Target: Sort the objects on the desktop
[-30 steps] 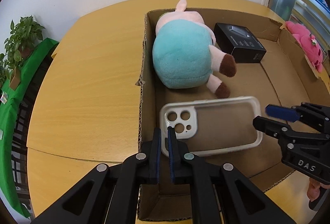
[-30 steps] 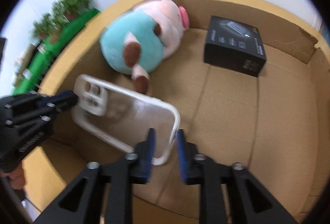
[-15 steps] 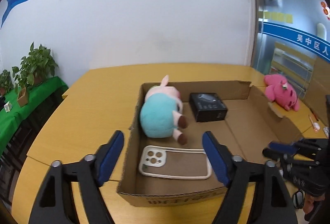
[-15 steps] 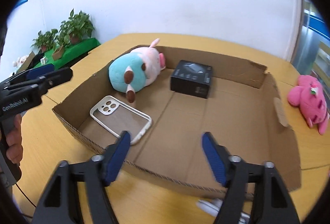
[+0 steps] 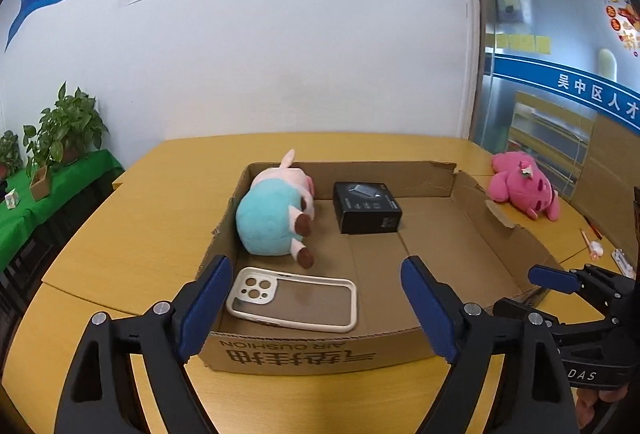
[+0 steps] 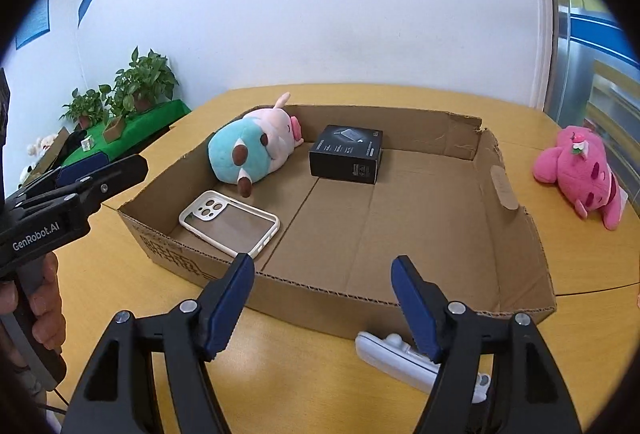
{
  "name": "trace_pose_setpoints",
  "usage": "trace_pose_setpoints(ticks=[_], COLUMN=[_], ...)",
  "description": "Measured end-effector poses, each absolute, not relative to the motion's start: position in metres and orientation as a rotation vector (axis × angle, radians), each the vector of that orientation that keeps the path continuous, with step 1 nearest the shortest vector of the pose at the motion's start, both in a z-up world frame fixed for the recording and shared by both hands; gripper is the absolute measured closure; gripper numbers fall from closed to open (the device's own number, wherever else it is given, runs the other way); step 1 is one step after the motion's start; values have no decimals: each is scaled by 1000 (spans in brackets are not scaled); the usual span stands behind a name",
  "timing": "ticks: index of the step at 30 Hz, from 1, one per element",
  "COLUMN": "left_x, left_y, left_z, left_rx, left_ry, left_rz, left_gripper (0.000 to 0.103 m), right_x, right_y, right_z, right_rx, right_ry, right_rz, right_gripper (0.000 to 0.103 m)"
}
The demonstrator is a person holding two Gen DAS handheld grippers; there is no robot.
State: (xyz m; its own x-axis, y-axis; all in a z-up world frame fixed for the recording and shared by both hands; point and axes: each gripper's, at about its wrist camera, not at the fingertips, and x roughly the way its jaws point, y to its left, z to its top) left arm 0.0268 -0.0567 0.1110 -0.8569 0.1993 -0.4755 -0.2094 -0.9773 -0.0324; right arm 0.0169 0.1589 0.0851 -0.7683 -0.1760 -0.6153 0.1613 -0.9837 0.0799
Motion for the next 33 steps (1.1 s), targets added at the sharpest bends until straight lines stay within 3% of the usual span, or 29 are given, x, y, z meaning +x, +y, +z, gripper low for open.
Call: trace_pose_setpoints(ticks=[11, 20, 33], left_x=[49, 46, 38], left_y=[-35, -20, -30], left_z=[95, 72, 52], left_rx=[-769, -899, -990], left_ry=[6, 6, -62], left_rz=[2800, 2724, 2676], left_gripper=[14, 14, 14], right_x=[44, 53, 36], right_y=[201, 238, 232], right_z=[79, 54, 25], right_rx=[967, 1128, 1256], right_ry=[-100, 0, -11], right_rz=[-2789, -2733, -2655], right_gripper=[32, 32, 32])
